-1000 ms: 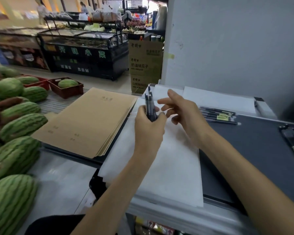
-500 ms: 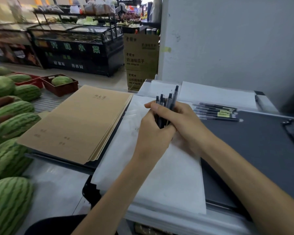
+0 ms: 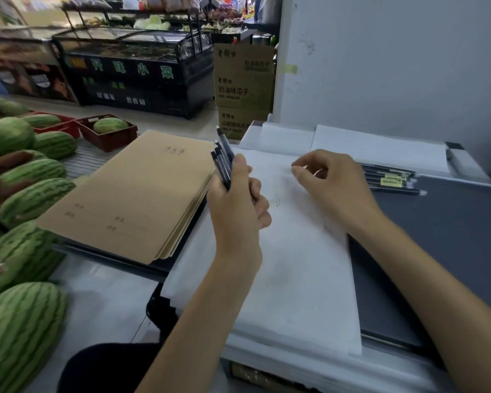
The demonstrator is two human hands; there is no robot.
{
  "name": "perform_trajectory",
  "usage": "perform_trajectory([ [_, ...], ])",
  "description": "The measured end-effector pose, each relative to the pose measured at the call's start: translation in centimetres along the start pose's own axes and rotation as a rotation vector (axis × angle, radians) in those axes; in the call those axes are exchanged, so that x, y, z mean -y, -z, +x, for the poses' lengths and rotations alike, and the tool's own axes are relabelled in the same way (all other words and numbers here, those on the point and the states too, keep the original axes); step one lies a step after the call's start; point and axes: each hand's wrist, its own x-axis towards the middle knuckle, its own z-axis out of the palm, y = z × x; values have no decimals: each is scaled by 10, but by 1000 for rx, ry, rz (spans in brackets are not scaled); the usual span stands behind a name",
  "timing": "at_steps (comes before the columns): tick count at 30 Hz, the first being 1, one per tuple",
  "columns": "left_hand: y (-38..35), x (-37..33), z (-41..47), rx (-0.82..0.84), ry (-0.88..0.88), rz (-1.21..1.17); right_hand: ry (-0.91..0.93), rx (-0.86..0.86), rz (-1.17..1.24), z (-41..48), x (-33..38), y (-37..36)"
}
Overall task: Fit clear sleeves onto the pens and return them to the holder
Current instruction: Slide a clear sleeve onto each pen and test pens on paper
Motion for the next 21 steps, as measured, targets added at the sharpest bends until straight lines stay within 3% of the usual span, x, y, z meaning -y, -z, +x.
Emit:
perform_trajectory([
  [8, 4, 3, -1, -11, -74, 10, 116, 75, -242, -3, -1, -11],
  [21, -4, -7, -1, 14, -7, 174, 182, 75, -338, -9, 6, -18],
])
